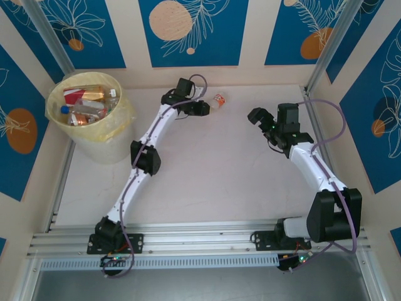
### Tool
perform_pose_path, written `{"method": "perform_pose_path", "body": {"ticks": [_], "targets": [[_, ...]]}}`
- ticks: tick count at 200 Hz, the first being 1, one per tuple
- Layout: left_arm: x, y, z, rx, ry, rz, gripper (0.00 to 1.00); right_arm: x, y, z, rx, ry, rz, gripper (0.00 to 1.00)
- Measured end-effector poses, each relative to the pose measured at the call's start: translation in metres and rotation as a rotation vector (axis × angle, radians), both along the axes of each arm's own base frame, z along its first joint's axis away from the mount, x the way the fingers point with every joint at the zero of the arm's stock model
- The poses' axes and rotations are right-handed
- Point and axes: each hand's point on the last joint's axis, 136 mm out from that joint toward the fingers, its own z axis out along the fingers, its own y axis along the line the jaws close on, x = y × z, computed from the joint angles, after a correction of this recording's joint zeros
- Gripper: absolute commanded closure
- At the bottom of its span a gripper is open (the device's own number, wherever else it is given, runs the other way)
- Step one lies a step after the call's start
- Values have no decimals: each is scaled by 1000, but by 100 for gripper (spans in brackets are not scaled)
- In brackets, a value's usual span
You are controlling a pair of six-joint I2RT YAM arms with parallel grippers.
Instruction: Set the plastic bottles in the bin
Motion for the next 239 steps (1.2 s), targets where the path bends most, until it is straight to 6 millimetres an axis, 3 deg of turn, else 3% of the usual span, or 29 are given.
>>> {"method": "perform_pose_path", "body": {"ticks": [35,61,90,151,185,214,239], "targets": [[-21,-15,45,-11,-45,-60,100,-4,-7,-14,4,10,-16,0],[-47,-11,68,-6,-5,-84,100,-5,-4,-19,34,0,1,0],[-87,12,83,3,-3,-83,100,-2,8,-9,83,-42,59,0],[-137,49,133,-109,-153,27,100,-15,20,12,162,-102,102,0],[-164,77,176,-154,-266,108,100,-29,27,42,185,-180,143,0],[-184,107,231,-154,-404,187,100,-40,32,63,194,-244,178,0],[-203,140,275,-131,-527,284,100,-47,41,67,199,-266,209,0]]}}
